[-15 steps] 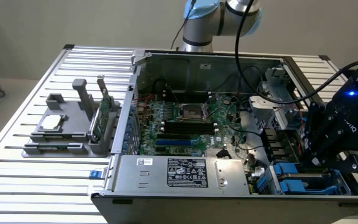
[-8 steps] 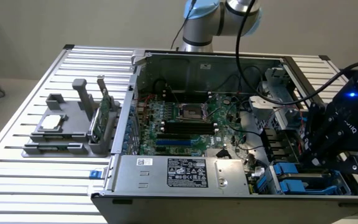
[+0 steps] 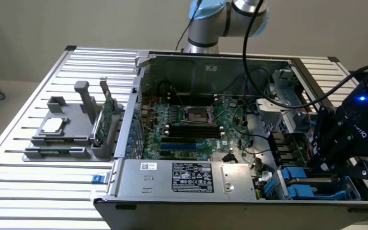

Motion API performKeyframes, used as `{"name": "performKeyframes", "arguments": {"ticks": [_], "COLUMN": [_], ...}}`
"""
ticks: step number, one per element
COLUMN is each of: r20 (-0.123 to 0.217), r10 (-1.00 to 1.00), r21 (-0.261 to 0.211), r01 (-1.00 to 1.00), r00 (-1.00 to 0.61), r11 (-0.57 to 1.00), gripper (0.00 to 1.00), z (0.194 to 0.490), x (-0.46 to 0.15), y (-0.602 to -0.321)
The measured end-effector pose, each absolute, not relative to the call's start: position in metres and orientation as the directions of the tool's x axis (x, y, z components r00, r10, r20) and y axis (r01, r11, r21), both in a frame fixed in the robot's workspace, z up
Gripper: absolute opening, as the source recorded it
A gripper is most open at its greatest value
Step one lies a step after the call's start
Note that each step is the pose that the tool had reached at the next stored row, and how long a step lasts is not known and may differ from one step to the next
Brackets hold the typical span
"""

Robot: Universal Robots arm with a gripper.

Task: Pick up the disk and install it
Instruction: 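Insert the first disk wire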

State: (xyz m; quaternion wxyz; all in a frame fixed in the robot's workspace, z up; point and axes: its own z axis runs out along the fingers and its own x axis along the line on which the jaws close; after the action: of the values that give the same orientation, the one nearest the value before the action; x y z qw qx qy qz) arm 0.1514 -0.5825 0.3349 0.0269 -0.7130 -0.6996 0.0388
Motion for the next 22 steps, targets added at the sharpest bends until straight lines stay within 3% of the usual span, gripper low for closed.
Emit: {"name": "performKeyframes", "arguments": {"ticks": [10, 14, 22], "r20": [-0.014, -0.014, -0.013], "r10": [1.0, 1.0, 1.0], "r21": [-0.099, -0.102, -0.108], "r01": [0.995, 0.995, 0.994], "r00": [0.018, 0.019, 0.021], "r11": [-0.019, -0.02, -0.023], "gripper": [0.18, 0.36, 0.36], "z": [0.3341, 0.3341, 0.3342], "x": [0.1533, 0.1532, 0.1531], "y": [-0.5834, -0.5841, -0.5855]}}
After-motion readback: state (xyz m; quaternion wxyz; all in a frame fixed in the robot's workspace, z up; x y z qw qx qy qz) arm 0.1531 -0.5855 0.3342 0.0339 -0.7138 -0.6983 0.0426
